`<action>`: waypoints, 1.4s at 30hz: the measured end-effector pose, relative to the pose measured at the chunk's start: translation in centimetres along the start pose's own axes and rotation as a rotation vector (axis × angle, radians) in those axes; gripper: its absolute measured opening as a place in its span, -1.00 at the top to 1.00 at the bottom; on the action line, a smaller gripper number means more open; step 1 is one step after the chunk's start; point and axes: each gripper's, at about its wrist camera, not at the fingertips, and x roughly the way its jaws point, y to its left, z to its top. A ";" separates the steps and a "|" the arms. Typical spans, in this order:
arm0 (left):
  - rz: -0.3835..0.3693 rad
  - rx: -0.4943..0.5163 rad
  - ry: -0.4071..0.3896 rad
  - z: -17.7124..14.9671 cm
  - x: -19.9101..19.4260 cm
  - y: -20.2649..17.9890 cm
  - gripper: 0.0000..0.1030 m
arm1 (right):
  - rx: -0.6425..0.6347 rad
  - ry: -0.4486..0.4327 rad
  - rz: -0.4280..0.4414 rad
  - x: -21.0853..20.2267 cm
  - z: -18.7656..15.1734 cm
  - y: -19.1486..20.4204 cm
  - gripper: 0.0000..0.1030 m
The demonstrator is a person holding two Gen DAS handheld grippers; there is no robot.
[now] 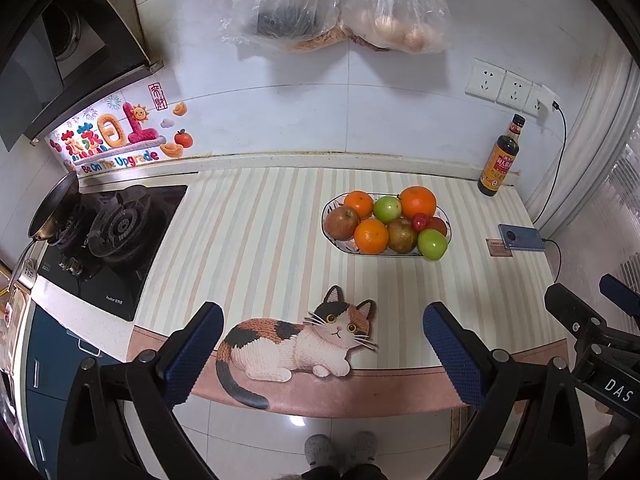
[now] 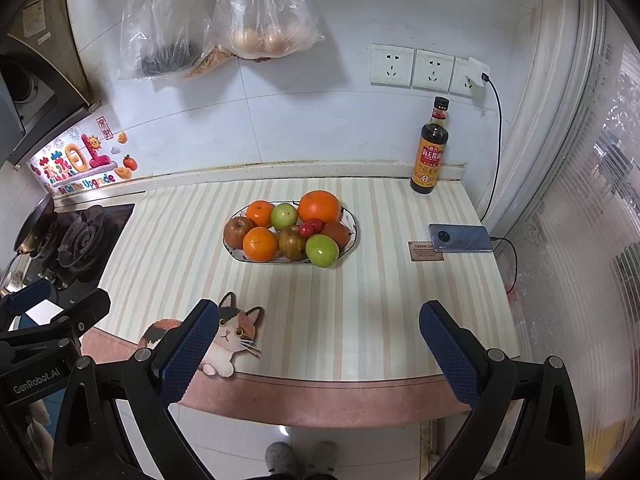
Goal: Organize fruits
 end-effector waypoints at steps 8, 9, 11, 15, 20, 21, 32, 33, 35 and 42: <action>0.003 0.002 -0.001 -0.1 0.0 -0.1 -0.99 | 0.000 -0.001 0.003 -0.2 0.0 -0.2 -0.98; 0.005 0.003 -0.002 -0.1 -0.1 -0.1 -0.99 | 0.001 -0.002 0.004 -0.2 0.0 -0.2 -0.98; 0.004 0.004 -0.002 -0.1 0.0 0.0 -0.99 | 0.006 0.000 0.009 -0.3 -0.1 -0.2 -0.98; 0.005 0.003 -0.001 -0.1 -0.1 -0.1 -0.99 | 0.005 0.001 0.010 -0.2 0.0 -0.4 -0.98; 0.006 0.002 0.000 -0.2 -0.2 0.0 -0.99 | -0.002 0.003 0.010 -0.3 0.2 -0.4 -0.98; 0.004 0.002 0.000 -0.2 -0.2 0.0 -0.99 | -0.003 0.005 0.010 -0.2 0.2 -0.4 -0.98; 0.008 0.002 -0.002 -0.2 -0.2 0.0 -0.99 | -0.005 0.006 0.015 -0.3 0.3 -0.4 -0.98; 0.009 0.002 -0.003 -0.3 -0.2 0.0 -0.99 | -0.004 0.007 0.014 -0.3 0.3 -0.4 -0.98; 0.008 0.001 -0.001 -0.3 -0.3 0.0 -0.99 | -0.006 0.005 0.014 -0.3 0.3 -0.4 -0.98; 0.010 0.000 -0.001 -0.3 -0.3 0.0 -0.99 | -0.004 0.007 0.015 -0.3 0.2 -0.4 -0.98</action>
